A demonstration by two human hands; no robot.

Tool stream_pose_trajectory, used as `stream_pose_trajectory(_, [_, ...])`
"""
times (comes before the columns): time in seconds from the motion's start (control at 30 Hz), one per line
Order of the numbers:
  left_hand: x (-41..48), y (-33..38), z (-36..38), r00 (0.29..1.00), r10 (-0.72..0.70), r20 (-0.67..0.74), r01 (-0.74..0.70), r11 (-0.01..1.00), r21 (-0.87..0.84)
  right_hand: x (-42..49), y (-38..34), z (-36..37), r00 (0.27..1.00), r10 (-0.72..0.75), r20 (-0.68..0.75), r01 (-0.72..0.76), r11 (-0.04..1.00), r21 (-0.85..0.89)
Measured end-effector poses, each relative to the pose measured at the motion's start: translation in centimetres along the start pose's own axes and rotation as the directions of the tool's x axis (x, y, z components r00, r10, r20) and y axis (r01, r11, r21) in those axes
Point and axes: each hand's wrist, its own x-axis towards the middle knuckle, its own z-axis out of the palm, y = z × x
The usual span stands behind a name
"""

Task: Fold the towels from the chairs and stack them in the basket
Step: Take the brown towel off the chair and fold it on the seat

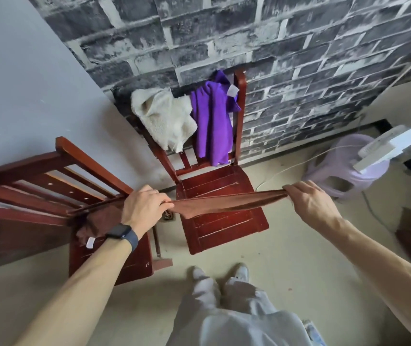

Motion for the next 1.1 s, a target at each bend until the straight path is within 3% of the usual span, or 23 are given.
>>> stream_pose_trajectory(0.07, [-0.1,-0.4,0.0,1.0,0.023,-0.009,-0.023,0.999,0.026,0.7,0.2,-0.2,1.0,-0.014,0.004,0.014,0.999,-0.03])
stream_pose_trajectory(0.2, [-0.3,-0.5,0.9,0.998,0.062,0.012,-0.063,0.993,0.096,1.5,-0.3,0.1,0.986,-0.084,0.143,0.093,0.994,-0.055])
stream_pose_trajectory(0.3, [-0.3,-0.9,1.6,0.995,0.055,-0.081,-0.048,0.995,0.09,2.6,0.1,-0.1,0.996,-0.047,0.077,0.047,0.999,0.002])
stream_pose_trajectory(0.43, [-1.0,-1.6,3.2,0.987,0.113,-0.115,-0.098,0.987,0.128,3.4,0.0,-0.1,0.991,-0.107,0.086,0.108,0.994,-0.007])
stream_pose_trajectory(0.67, [1.9,-2.3,5.3,0.991,-0.046,-0.126,0.049,0.999,0.021,8.8,0.2,1.7,0.989,-0.007,0.149,0.015,0.998,-0.055])
stream_pose_trajectory(0.83, [5.1,-3.6,6.0,0.985,-0.071,-0.157,0.072,0.997,-0.001,12.2,0.7,2.7,0.986,-0.006,0.165,0.02,0.996,-0.084])
stream_pose_trajectory(1.1, [5.1,-4.3,8.0,0.975,-0.059,-0.212,0.066,0.997,0.028,12.4,1.2,4.9,0.997,-0.06,0.049,0.062,0.997,-0.037])
